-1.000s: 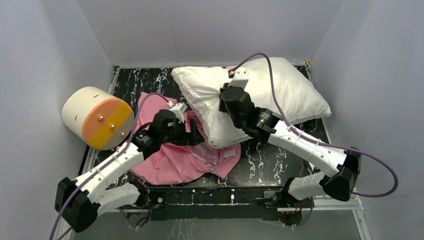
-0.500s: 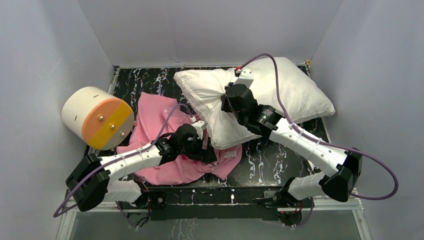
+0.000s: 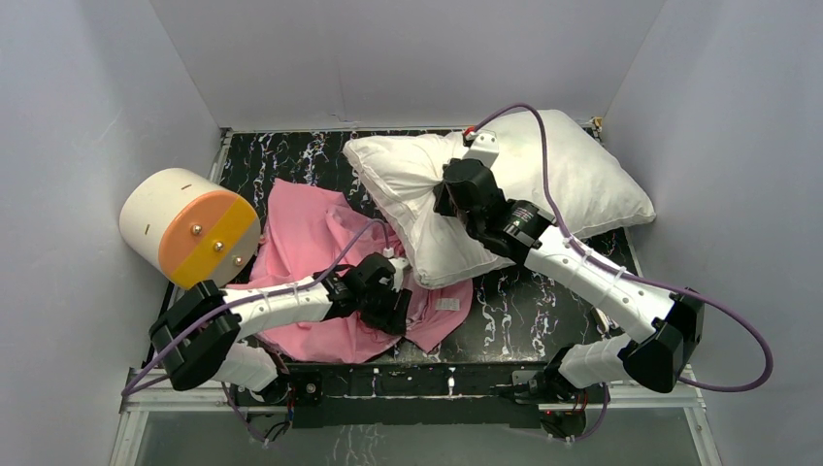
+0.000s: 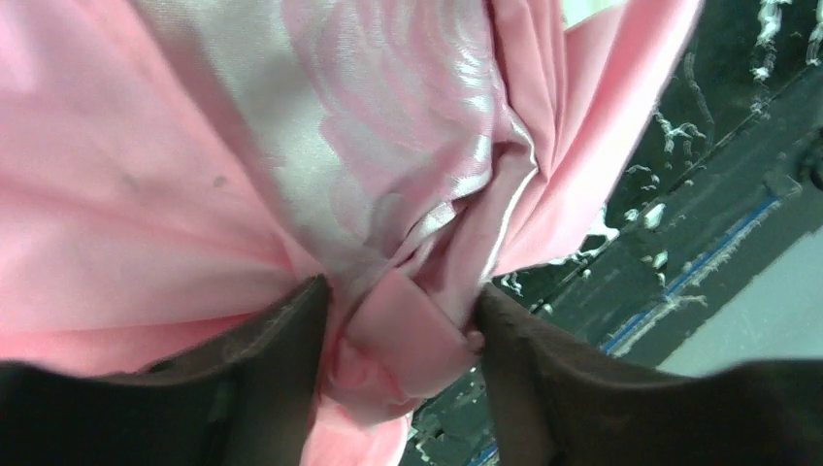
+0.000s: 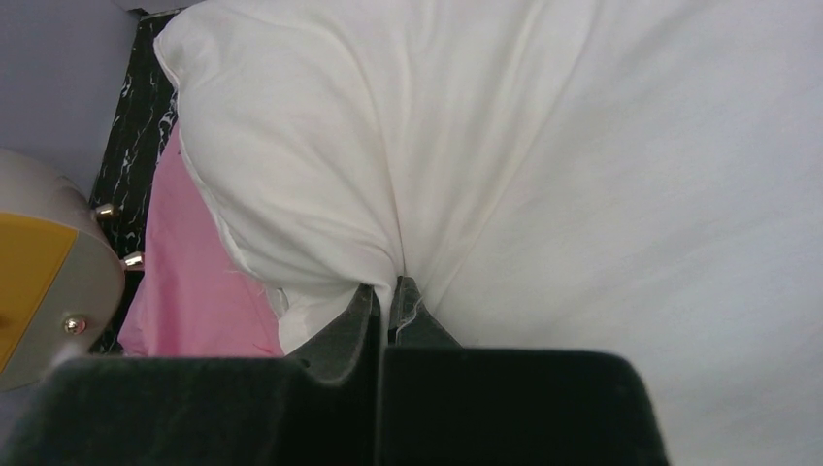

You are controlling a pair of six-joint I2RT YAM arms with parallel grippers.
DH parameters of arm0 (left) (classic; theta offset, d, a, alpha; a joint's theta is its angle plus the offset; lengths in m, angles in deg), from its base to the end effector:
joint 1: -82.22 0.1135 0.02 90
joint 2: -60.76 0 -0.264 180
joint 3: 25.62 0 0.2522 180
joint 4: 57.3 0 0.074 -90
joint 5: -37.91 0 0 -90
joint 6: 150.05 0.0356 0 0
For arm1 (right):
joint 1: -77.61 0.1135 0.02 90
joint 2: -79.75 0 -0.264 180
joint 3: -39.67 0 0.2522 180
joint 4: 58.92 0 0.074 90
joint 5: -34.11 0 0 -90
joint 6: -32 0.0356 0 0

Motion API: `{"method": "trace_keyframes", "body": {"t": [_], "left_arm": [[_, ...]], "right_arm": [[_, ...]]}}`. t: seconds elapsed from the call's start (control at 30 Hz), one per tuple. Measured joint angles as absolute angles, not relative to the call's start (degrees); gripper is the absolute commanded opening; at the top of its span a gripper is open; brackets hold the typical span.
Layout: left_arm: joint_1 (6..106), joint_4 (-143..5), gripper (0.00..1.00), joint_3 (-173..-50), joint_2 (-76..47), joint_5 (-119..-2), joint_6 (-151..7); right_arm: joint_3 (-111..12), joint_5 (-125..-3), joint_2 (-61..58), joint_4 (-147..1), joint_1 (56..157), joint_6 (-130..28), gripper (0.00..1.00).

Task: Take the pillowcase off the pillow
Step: Adjust the pillowcase at the center of the board.

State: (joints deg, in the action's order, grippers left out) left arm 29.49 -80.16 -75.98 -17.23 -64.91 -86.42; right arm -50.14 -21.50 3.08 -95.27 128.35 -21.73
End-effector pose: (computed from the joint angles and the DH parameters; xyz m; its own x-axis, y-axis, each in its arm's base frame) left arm 0.1498 -0.2098 0.1709 -0.8012 0.3377 -0.4940 0.5643 0.7011 -0.4360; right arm 0.2053 0.2194 0.3870 -0.3847 0.3007 -0.8727 -0.1027 0.9256 0.3642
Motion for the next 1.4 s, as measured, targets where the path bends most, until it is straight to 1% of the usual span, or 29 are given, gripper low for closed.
{"method": "trace_keyframes", "body": {"t": [0.03,0.07,0.1,0.13,0.23,0.33,0.37,0.4,0.43,0.47,0.5,0.57,0.63,0.8,0.87,0.93,1.0,1.13,1.17,1.2,1.27,1.3,1.33,1.37,1.4], "left_arm": [[29.2,-80.5,0.34,-76.4,-17.8,-64.0,-86.6],[28.8,-81.0,0.18,-76.8,-18.9,-62.5,-86.6],[28.6,-81.5,0.08,-77.4,-19.5,-61.6,-87.1],[28.4,-81.7,0.00,-77.6,-19.9,-60.6,-87.6],[27.9,-84.0,0.00,-77.5,-18.5,-55.1,-89.9],[27.7,-92.2,0.00,-77.6,-4.6,-43.0,-93.9],[28.0,-96.6,0.00,-80.3,1.7,-37.5,-95.5],[28.2,-99.3,0.00,-83.0,5.5,-33.7,-96.5],[28.7,-104.7,0.00,-89.2,8.4,-26.3,-98.6],[29.0,-109.6,0.00,-94.4,9.4,-19.5,-100.8],[29.2,-118.4,0.00,-100.3,9.2,-10.6,-105.0],[29.3,-128.4,0.00,-105.6,9.2,-2.0,-109.4],[29.3,-134.8,0.00,-111.2,9.4,4.2,-111.3],[29.8,-141.0,0.00,-120.3,6.7,16.2,-109.0],[31.3,-140.6,0.00,-121.6,3.8,18.7,-105.9],[35.7,-136.5,0.00,-121.5,-0.4,18.5,-98.5],[42.6,-129.1,0.00,-119.6,-4.2,13.7,-90.8],[55.3,-119.5,0.00,-113.9,-7.5,-2.1,-81.5],[57.4,-118.9,0.01,-113.5,-8.1,-5.3,-80.4],[59.3,-118.1,0.04,-113.4,-9.0,-9.3,-79.5],[61.0,-116.8,0.17,-113.3,-10.5,-14.2,-78.8],[61.7,-115.9,0.28,-112.8,-11.3,-16.5,-78.8],[62.6,-115.0,0.48,-111.8,-11.9,-18.8,-79.2],[63.4,-114.1,0.70,-110.4,-12.2,-21.0,-79.4],[64.7,-113.4,0.81,-109.0,-12.3,-23.0,-79.4]], "right_arm": [[-50.1,-21.6,3.1,-95.2,128.2,-21.7,0.00],[-50.1,-21.7,3.1,-95.2,128.2,-21.6,0.00],[-50.1,-21.8,3.1,-95.3,128.1,-21.5,0.00],[-50.1,-21.9,3.1,-95.3,128.1,-21.5,0.00],[-50.1,-22.1,3.1,-95.3,127.8,-21.1,0.00],[-50.1,-22.0,3.1,-95.3,127.3,-20.9,0.00],[-50.0,-22.0,3.2,-95.3,127.1,-20.7,0.00],[-49.9,-21.9,3.3,-95.3,127.0,-20.7,0.00],[-49.7,-22.0,3.4,-95.3,126.9,-20.7,0.00],[-49.6,-22.0,3.5,-95.4,126.8,-20.7,0.00],[-49.5,-22.1,3.5,-95.4,126.7,-20.7,0.00],[-49.5,-22.5,3.5,-95.4,126.6,-20.7,0.00],[-49.5,-23.1,3.5,-95.4,126.4,-20.7,0.00],[-49.5,-24.3,3.5,-95.6,126.3,-20.7,0.00],[-49.5,-24.9,3.4,-95.8,126.2,-20.7,0.00],[-49.5,-25.7,3.2,-95.8,126.1,-20.7,0.00],[-49.3,-27.1,3.2,-95.9,126.0,-20.7,0.00],[-49.2,-31.8,1.3,-95.7,126.0,-20.9,0.00],[-49.2,-32.7,0.5,-95.6,126.0,-20.9,0.00],[-49.3,-34.5,-1.1,-95.3,126.1,-20.9,0.03],[-50.2,-37.4,-4.9,-95.5,126.4,-21.0,0.11],[-51.6,-38.8,-7.6,-96.3,126.6,-21.3,0.16],[-53.5,-40.1,-10.4,-97.0,126.9,-22.1,0.21],[-55.7,-41.1,-13.2,-97.7,127.2,-22.8,0.28],[-57.4,-41.8,-15.1,-98.4,127.4,-23.8,0.34]]}}
